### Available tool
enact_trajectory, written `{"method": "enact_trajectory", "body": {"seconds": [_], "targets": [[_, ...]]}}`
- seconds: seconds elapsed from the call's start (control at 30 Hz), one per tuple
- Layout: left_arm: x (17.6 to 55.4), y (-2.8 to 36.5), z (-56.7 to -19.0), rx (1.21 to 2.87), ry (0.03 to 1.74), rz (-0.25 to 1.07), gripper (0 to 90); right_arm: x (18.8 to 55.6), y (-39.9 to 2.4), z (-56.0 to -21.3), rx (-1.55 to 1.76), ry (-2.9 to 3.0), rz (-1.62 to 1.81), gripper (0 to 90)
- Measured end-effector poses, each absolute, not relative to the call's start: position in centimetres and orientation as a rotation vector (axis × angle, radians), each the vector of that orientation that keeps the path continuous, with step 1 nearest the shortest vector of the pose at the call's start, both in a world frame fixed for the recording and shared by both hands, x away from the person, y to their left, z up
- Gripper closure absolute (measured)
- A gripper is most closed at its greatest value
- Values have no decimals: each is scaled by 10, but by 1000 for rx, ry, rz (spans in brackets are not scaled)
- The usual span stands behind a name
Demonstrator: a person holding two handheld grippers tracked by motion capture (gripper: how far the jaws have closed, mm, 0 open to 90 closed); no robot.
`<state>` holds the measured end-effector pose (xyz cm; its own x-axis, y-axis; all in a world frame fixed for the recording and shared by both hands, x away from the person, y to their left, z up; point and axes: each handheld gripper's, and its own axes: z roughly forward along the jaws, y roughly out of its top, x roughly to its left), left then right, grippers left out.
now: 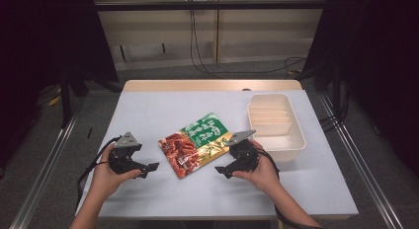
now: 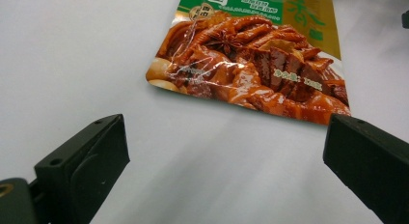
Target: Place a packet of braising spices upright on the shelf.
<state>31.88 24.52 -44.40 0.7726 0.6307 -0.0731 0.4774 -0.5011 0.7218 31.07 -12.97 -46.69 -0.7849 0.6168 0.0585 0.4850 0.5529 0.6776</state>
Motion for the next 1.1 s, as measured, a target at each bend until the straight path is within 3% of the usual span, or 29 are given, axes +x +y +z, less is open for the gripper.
{"method": "enact_trajectory", "body": {"seconds": [0.37, 1.1], "targets": [[316, 249, -442, 2183, 830, 234, 20, 323, -117, -444, 938, 2622, 1038, 46], [314, 251, -441, 2195, 817, 228, 20, 400, -107, -428, 1140, 2624, 944, 52]]}}
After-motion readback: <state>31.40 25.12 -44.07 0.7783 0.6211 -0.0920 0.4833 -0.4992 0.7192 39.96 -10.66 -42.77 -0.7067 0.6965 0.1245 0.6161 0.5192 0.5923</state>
